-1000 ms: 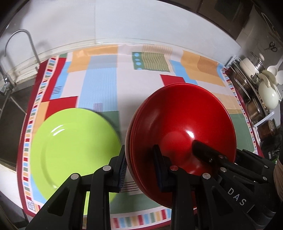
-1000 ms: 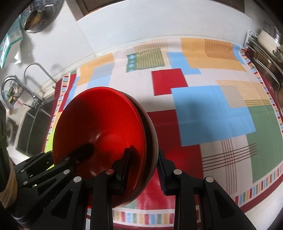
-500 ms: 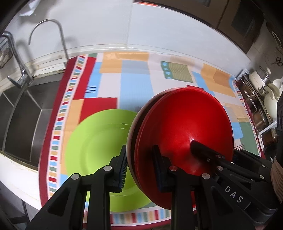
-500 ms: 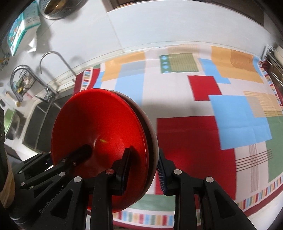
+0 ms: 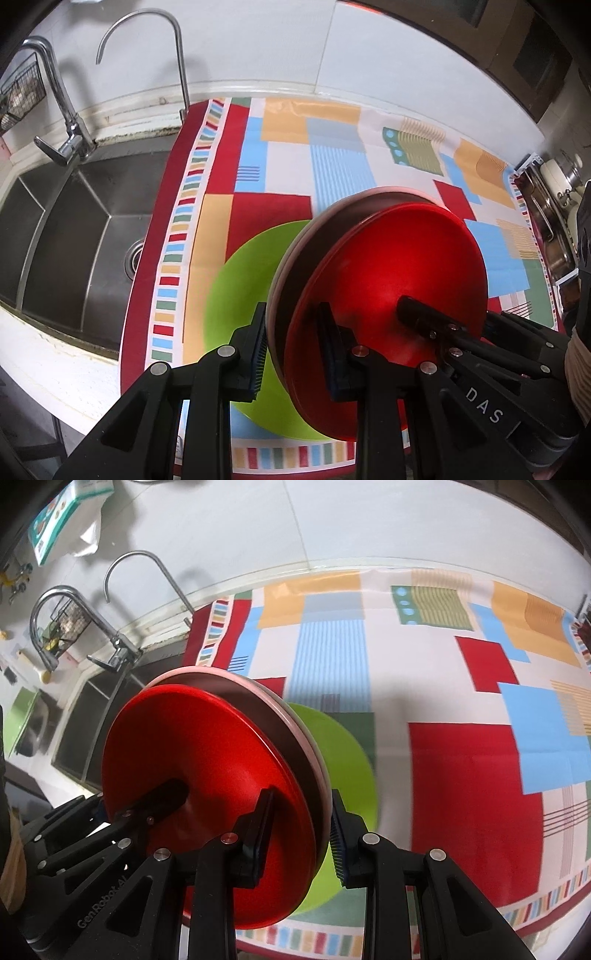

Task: Organize plates and bowls
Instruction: 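Lift the bowl stack with both grippers and carry it over the green plate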

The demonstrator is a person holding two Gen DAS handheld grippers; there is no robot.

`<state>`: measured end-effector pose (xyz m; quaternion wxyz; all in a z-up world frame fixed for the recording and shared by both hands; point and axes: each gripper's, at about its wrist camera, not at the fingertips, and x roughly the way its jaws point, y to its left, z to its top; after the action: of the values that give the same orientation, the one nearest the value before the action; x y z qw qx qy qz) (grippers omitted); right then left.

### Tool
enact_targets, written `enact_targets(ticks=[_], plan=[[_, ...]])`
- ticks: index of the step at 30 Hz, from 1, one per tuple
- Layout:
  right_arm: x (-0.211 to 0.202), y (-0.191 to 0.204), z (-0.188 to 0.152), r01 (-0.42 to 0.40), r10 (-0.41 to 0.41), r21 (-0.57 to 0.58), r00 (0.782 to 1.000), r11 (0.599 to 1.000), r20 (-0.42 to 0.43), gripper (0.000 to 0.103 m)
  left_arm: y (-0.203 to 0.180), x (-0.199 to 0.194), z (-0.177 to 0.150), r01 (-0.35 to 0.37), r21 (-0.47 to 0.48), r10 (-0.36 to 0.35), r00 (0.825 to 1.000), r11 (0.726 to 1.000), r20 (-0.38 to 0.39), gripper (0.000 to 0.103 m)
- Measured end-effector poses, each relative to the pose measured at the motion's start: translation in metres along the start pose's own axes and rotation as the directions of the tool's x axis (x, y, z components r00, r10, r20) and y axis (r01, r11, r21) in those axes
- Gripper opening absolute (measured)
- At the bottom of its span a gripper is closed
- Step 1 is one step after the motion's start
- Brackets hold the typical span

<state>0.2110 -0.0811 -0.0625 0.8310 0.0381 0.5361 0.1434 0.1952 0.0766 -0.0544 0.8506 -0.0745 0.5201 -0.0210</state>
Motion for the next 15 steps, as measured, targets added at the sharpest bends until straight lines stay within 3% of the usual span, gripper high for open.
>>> enact_targets(ticks=[15], plan=[[0.034, 0.005, -0.001, 0.024, -0.017, 0.063, 0.993, 0.998, -0.118, 0.030, 0.013, 0.034, -0.005, 0.034, 0.018, -0.032, 0.995, 0.999, -0.093, 0.026]])
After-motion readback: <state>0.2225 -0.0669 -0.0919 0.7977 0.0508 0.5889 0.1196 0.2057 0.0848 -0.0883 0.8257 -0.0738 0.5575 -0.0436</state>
